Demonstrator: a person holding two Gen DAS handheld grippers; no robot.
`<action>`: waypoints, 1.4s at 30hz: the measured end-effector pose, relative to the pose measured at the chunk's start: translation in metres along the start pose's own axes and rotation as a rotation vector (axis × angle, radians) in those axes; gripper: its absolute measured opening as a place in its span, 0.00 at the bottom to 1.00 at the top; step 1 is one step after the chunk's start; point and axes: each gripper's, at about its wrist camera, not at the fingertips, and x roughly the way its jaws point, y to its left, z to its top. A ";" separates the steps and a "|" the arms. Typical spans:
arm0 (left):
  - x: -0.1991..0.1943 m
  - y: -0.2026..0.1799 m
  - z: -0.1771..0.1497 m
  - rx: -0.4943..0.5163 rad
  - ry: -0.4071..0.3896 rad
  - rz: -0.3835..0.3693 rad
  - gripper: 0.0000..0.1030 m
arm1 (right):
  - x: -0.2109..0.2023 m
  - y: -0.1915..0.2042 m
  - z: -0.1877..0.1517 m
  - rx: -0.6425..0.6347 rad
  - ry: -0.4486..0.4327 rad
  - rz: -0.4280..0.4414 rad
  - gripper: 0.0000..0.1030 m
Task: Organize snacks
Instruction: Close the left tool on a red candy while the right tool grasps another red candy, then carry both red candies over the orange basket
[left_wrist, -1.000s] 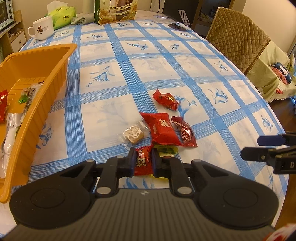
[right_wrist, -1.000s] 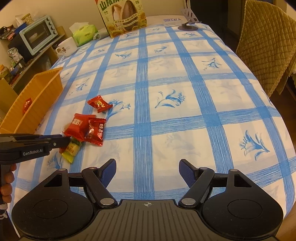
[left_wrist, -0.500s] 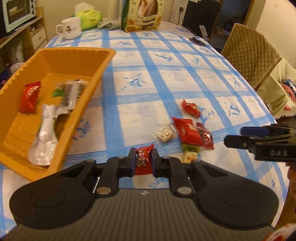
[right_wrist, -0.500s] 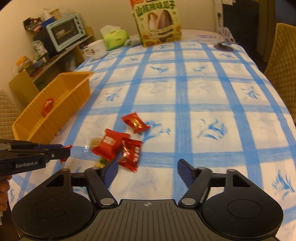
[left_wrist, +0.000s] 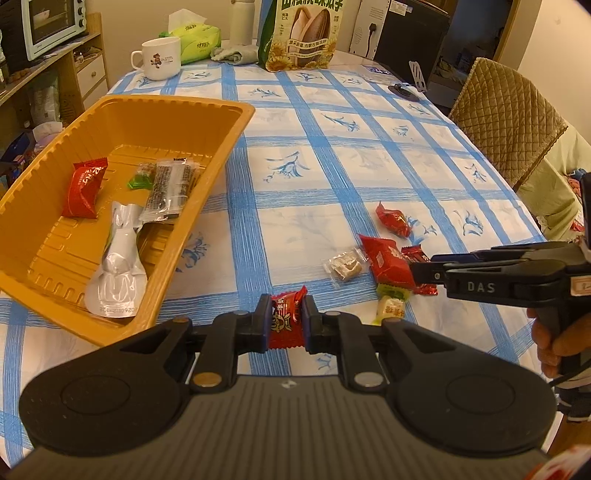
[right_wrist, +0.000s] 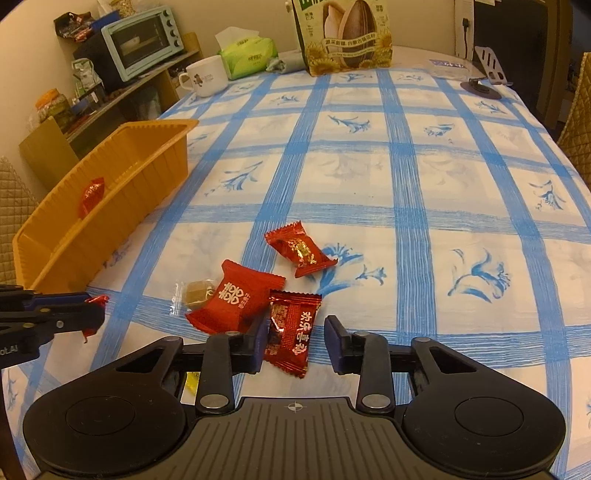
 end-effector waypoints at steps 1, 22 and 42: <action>-0.001 0.000 0.000 -0.001 -0.001 0.001 0.14 | 0.001 0.001 0.000 -0.009 0.003 -0.002 0.24; -0.036 -0.011 -0.005 0.005 -0.062 -0.017 0.14 | -0.052 0.009 -0.002 -0.017 -0.033 0.017 0.24; -0.120 0.048 -0.025 -0.074 -0.142 0.097 0.14 | -0.093 0.112 -0.002 -0.160 0.023 0.274 0.23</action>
